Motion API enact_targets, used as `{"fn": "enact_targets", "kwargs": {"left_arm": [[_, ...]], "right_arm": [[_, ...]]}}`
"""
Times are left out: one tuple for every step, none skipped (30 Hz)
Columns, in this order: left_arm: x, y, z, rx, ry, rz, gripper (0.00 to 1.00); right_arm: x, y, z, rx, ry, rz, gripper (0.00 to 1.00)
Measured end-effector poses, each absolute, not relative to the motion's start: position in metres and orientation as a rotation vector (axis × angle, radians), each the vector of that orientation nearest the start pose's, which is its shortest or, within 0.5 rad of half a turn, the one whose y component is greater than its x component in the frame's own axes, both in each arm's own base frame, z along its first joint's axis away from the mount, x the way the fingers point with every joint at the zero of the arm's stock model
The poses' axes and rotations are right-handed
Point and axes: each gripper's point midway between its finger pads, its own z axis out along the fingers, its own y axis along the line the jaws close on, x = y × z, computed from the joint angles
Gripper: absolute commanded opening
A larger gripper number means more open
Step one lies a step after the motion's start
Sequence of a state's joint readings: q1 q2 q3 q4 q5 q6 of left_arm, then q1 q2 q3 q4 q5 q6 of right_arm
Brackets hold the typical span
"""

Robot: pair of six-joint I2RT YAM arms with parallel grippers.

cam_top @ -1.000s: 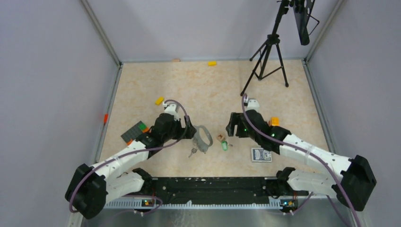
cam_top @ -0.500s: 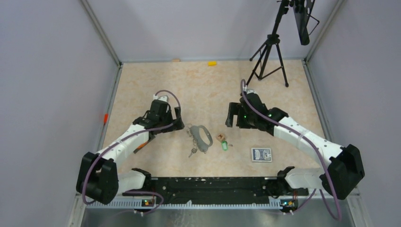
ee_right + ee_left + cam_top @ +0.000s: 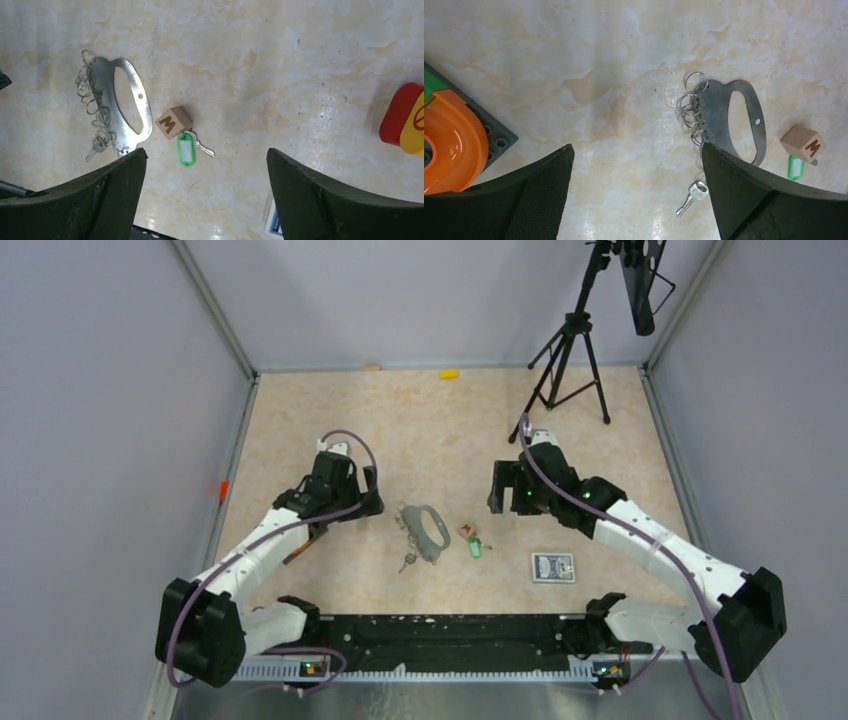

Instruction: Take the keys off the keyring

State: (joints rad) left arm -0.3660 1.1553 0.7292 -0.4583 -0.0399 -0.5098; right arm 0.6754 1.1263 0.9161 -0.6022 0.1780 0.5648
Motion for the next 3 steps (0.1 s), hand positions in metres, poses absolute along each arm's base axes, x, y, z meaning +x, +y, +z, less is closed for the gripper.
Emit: {"fn": "enact_targets", "kwargs": {"left_arm": [[0.2683, -0.1159, 0.0936, -0.198, 2.467, -0.327, 0.98], [0.2686, -0.1151, 0.0943, -0.200, 2.464, -0.324, 0.98], [0.2691, -0.1139, 0.0949, -0.200, 2.460, -0.318, 0.98]], "right_arm": [[0.2444, 0.1840, 0.1537, -0.053, 2.397, 0.382, 0.91], [0.2440, 0.1846, 0.1530, -0.057, 2.401, 0.384, 0.93], [0.2431, 0.1847, 0.1511, -0.064, 2.411, 0.380, 0.94]]}}
